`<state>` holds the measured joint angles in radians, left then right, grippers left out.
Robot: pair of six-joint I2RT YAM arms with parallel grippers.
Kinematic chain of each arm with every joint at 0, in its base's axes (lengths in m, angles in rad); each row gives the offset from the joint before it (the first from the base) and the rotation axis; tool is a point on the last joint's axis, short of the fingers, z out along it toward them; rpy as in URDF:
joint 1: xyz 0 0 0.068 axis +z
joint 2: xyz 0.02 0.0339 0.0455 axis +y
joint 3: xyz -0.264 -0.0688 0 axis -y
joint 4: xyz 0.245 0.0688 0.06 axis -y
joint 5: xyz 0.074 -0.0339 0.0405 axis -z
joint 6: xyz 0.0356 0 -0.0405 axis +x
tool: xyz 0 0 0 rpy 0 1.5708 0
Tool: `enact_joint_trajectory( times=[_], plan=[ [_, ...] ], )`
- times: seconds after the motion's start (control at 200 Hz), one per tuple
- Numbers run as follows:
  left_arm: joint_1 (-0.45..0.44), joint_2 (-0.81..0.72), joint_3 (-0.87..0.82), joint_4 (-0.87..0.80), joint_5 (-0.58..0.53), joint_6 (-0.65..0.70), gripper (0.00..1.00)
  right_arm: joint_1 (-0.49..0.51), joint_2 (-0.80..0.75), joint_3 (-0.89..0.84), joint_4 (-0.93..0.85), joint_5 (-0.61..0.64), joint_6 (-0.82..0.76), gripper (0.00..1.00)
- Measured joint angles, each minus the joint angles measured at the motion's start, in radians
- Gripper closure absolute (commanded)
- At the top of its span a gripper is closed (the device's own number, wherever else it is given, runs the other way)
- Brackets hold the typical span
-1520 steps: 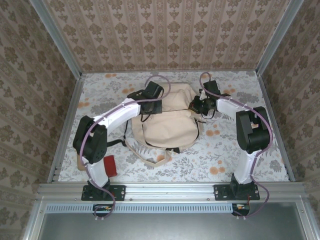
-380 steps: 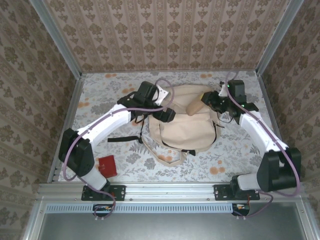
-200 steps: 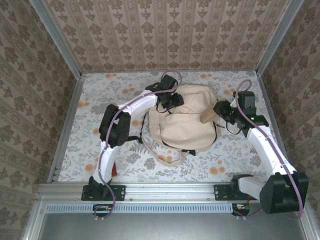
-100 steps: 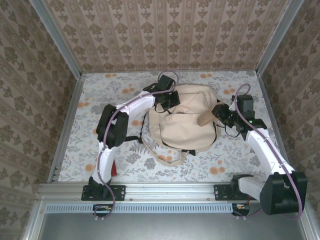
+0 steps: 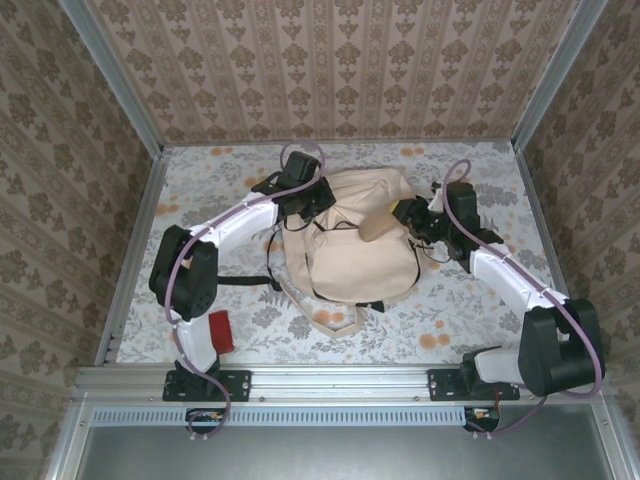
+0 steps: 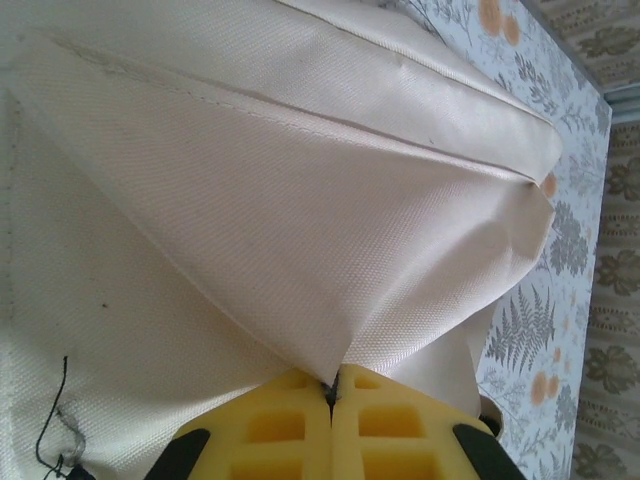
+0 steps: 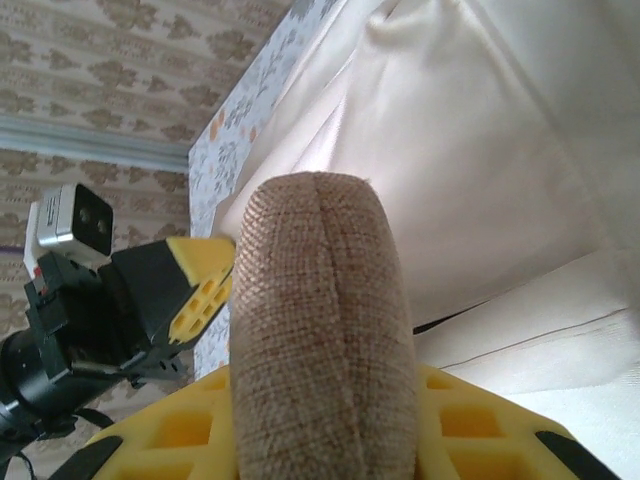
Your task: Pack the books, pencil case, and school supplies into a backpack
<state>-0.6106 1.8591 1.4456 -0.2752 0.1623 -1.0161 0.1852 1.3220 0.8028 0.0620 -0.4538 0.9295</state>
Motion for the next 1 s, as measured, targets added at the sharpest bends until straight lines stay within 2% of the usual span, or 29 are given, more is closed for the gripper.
enact_joint_trajectory(
  times=[0.135,0.3,0.61,0.81,1.0],
  plan=[
    [0.003,-0.021,-0.031,0.020,-0.027,-0.042,1.00,0.053,0.003,-0.050,0.090,0.036,0.055,0.77],
    [0.004,-0.054,-0.091,0.058,-0.071,-0.092,1.00,0.060,0.009,-0.133,0.153,0.121,0.139,0.77],
    [0.020,-0.166,-0.222,0.103,-0.145,-0.167,1.00,0.101,0.080,-0.186,0.322,0.272,0.273,0.77],
    [0.037,-0.174,-0.225,0.105,-0.150,-0.185,1.00,0.148,0.151,-0.188,0.463,0.350,0.299,0.76],
    [0.040,-0.171,-0.225,0.115,-0.135,-0.197,0.99,0.156,0.259,-0.187,0.626,0.372,0.368,0.76]
  ],
)
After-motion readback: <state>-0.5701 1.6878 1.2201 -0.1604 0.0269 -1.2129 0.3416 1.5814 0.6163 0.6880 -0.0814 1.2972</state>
